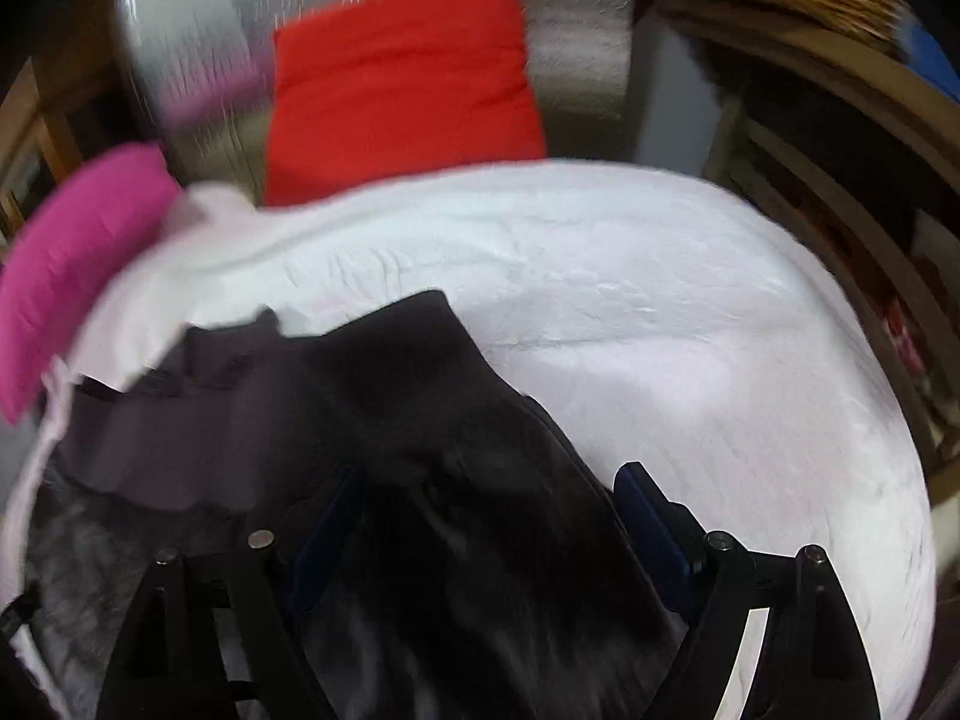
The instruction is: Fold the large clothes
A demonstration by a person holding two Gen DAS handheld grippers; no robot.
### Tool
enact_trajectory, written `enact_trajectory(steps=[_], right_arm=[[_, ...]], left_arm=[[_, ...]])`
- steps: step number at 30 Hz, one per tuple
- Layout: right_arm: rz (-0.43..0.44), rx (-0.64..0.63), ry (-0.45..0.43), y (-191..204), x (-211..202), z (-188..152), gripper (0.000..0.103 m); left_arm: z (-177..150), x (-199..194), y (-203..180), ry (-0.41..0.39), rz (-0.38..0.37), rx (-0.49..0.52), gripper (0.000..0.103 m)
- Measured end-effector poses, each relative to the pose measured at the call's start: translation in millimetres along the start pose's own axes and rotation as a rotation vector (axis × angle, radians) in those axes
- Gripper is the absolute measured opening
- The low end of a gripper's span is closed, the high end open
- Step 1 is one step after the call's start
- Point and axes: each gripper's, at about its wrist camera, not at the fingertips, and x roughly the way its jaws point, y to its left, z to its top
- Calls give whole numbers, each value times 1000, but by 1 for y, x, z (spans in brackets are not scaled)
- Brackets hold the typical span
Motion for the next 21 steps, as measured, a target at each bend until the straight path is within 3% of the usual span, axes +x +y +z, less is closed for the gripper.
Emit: enact_trajectory(steps=[1, 3, 4, 6, 8, 10, 12, 14, 15, 16, 18, 21], right_arm=[[-15, -9, 31, 3, 12, 4, 60], [-29, -13, 84, 3, 25, 7, 44], [-26, 3, 63, 3, 22, 12, 36], [-15, 44, -28, -2, 9, 18, 32], [-3, 99, -61, -10, 6, 15, 32], [5, 167, 4, -22, 26, 7, 33], [23, 196, 15, -26, 28, 3, 35], [77, 237, -21, -32, 13, -1, 48], [98, 264, -35, -36, 2, -4, 64], [109, 300, -63, -44, -15, -9, 71], [153, 335, -132, -56, -45, -20, 71], [187, 352, -154, -71, -78, -42, 71]], left_arm=[[1, 1, -2, 0, 5, 8, 80], [4, 4, -6, -2, 13, 21, 80], [6, 5, -7, -2, 15, 25, 80], [8, 6, -10, -2, 16, 28, 80], [9, 6, -12, -6, 19, 34, 80], [9, 7, -14, -8, 24, 44, 80], [9, 8, -15, -1, 26, 42, 80], [8, 7, -12, 9, 20, 26, 80], [8, 6, -11, 12, 18, 21, 80], [8, 3, -11, 8, 24, 21, 80], [6, -5, -10, -13, 40, 34, 80], [3, -24, -12, -63, 42, 57, 80]])
